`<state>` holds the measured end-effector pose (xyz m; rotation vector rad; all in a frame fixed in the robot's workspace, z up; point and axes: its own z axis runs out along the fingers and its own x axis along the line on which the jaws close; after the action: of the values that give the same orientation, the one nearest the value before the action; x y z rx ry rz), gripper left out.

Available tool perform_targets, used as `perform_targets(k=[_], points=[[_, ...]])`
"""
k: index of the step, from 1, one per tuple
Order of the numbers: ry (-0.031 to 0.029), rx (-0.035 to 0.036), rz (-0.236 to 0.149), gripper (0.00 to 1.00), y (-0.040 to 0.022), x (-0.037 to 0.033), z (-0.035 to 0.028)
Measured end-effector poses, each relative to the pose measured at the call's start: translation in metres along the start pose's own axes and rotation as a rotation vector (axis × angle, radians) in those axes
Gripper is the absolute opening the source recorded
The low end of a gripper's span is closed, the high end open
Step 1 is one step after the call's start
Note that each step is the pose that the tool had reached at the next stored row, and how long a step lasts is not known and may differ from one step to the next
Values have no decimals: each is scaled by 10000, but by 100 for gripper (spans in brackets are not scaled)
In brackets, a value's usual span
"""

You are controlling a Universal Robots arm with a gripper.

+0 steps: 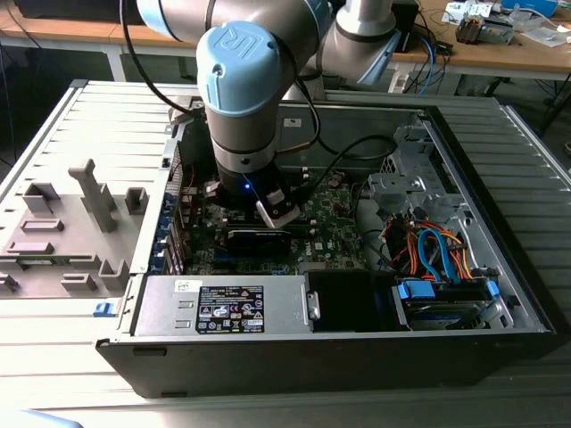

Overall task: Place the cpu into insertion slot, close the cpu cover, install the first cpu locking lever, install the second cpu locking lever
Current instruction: 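Install the second cpu locking lever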

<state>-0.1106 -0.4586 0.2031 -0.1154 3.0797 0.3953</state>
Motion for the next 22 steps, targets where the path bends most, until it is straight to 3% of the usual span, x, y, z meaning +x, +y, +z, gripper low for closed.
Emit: perform_targets(k=[5,14,16,20,22], points=[[23,-6,-95,11,55,-4,34],[33,14,-139,11,54,5,67],[29,192,-151,11,59,8,49],[36,273,-154,11,76,-4,-21],[72,390,-149,11,122,-75,-16]])
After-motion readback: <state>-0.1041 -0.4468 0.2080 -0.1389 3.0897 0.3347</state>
